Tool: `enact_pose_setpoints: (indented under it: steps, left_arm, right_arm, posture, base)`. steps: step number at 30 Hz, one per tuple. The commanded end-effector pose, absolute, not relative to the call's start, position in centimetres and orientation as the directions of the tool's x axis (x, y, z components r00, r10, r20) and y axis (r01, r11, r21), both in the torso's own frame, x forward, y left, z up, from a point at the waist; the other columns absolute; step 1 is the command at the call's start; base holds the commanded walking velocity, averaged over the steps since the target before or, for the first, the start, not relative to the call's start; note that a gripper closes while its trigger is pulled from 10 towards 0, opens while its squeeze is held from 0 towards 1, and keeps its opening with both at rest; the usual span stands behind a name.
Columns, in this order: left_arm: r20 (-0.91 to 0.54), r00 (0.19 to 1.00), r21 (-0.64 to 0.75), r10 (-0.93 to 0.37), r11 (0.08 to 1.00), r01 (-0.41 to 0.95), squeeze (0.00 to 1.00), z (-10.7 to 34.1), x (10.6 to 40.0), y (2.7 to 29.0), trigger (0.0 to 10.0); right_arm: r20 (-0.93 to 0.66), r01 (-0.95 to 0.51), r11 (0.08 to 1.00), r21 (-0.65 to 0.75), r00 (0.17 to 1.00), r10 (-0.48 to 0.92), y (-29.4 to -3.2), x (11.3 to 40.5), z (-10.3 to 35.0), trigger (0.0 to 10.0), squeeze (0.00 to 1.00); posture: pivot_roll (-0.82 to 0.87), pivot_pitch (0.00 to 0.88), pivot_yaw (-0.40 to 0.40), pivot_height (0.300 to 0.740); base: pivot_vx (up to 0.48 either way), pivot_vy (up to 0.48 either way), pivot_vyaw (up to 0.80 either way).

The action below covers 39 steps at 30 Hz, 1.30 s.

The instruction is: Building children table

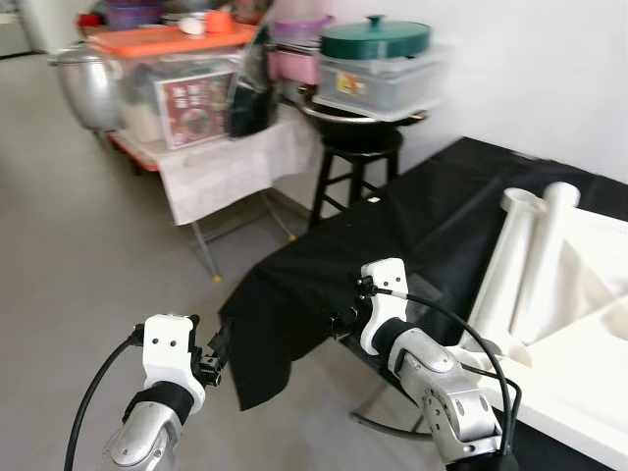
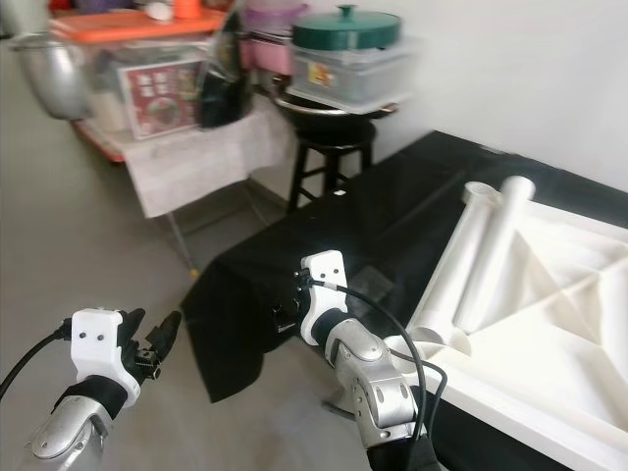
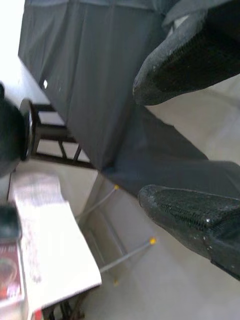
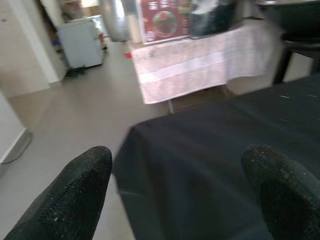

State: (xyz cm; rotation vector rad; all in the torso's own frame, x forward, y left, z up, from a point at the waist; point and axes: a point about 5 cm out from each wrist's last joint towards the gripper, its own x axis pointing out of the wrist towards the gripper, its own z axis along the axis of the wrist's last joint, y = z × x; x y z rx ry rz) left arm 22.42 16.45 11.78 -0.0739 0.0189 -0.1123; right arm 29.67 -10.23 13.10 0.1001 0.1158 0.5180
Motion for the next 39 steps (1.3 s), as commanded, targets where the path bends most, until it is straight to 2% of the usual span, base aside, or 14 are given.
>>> enact_pose_setpoints:
  steps: [1, 9, 18, 39]
  left_arm:
    - [-0.022, 0.994, -0.072, -0.108, 0.992, 0.106, 0.00, 11.58, 22.59, 16.50, 10.0]
    - [-0.016, 0.995, -0.046, -0.102, 0.994, 0.102, 0.00, 11.64, 22.69, 16.37, 10.0]
    - [-0.015, 0.998, 0.050, -0.056, 0.997, 0.056, 0.00, 11.51, 22.96, 16.29, 10.0]
    - [0.005, 1.000, 0.037, -0.008, 0.999, 0.008, 0.00, 11.60, 23.39, 16.93, 10.0]
  right_arm:
    - [-0.087, -0.487, 0.864, 0.129, 0.862, 0.499, -10.16, 29.70, 13.01, 10.0, 0.00]
    - [-0.083, -0.495, 0.858, 0.136, 0.858, 0.508, -10.18, 29.78, 13.01, 10.0, 0.00]
    - [-0.086, -0.500, 0.854, 0.143, 0.854, 0.514, -10.29, 29.99, 12.91, 10.0, 0.00]
    - [-0.079, -0.516, 0.842, 0.157, 0.843, 0.532, -10.06, 30.01, 12.71, 10.0, 0.00]
  posture:
    - [0.02, 0.000, 0.019, 0.740]
    - [0.01, 0.000, 0.012, 0.740]
    - [0.00, 0.000, 0.018, 0.740]
    - [0.00, 0.000, 0.023, 0.740]
  base:
    - [0.000, 0.000, -0.80]
    - [0.000, 0.000, -0.80]
    - [0.000, 0.000, -0.80]
    - [0.000, 0.000, -0.80]
